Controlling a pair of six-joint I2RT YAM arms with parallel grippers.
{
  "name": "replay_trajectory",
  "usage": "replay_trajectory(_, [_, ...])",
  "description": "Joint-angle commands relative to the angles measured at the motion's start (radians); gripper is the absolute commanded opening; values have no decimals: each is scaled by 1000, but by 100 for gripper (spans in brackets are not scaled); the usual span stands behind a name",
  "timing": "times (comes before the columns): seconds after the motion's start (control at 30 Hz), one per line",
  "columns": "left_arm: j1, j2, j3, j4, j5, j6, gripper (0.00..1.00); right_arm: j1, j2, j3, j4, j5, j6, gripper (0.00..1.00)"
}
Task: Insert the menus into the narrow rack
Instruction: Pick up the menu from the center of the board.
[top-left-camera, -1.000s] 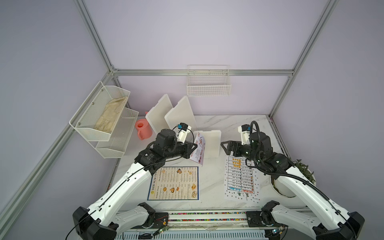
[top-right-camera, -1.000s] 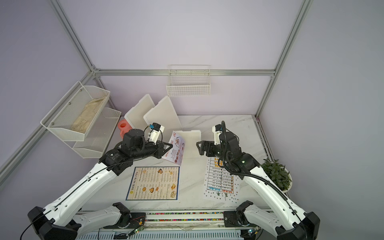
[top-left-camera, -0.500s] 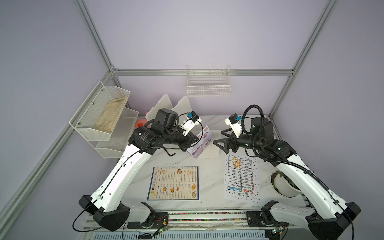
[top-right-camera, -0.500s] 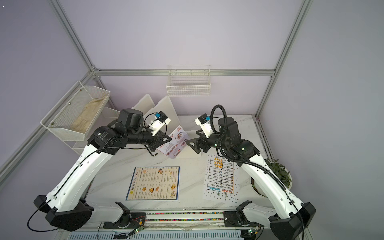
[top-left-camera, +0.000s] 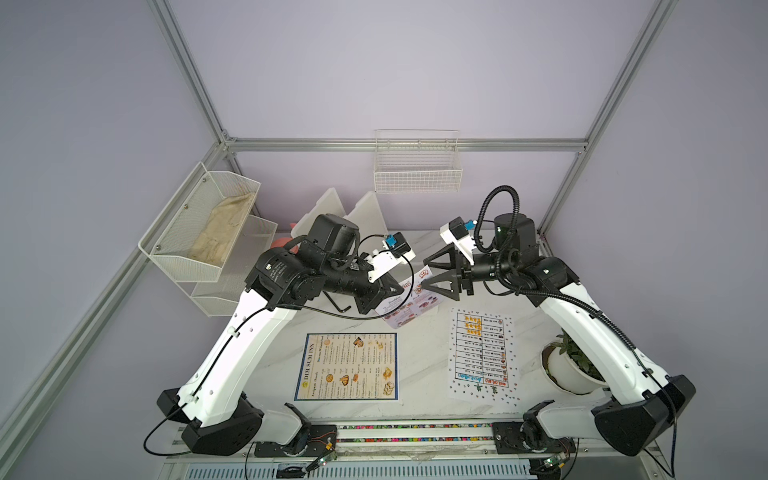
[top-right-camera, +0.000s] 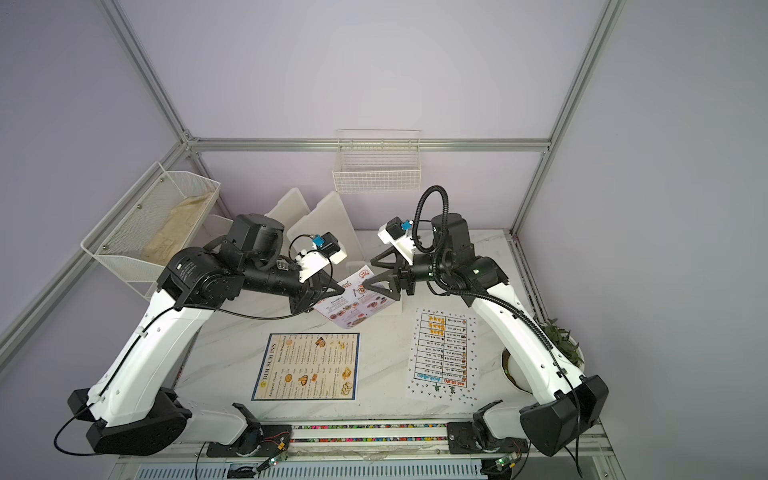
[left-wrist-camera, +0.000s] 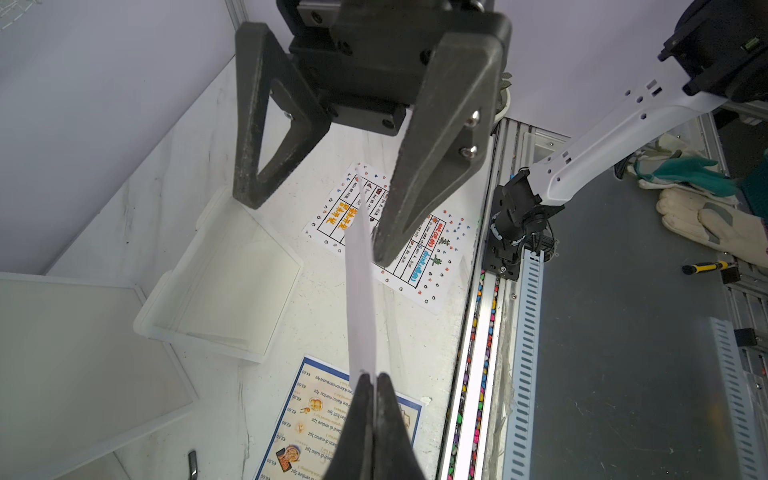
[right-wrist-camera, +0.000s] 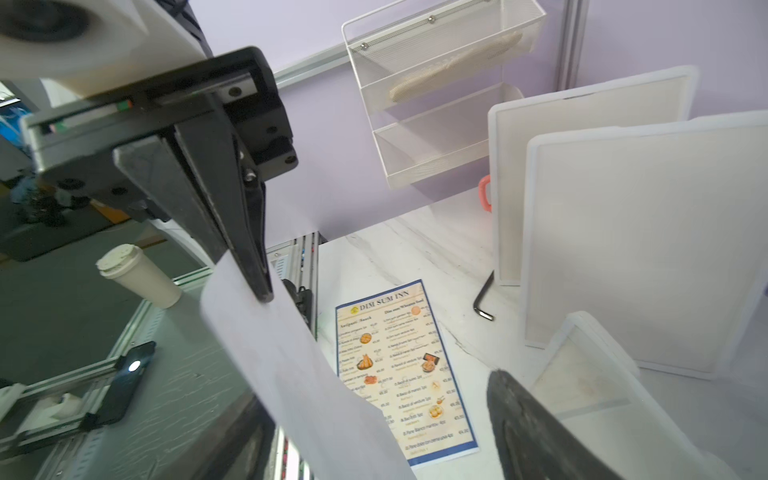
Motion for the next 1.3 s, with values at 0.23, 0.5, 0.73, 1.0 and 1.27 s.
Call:
replay_trajectory(0.23, [-4, -16, 69, 49, -91, 29, 0, -2, -1, -32, -90, -127, -84, 65])
replay_trajectory(0.5, [-4, -26, 65, 71, -116, 25, 0, -2, 1, -32, -60, -119, -67, 55])
replay_trajectory(0.73, [-4, -49, 45, 111, -178, 23, 0, -2, 1, -59, -37, -81, -49, 48])
replay_trajectory(1.0, [-4, -45, 43, 147, -191, 13, 0, -2, -19, -76, 48, -68, 22, 25])
replay_trajectory(1.27, [3, -67, -3, 230, -228, -51, 37, -3, -59, -75, 96, 90, 97, 0])
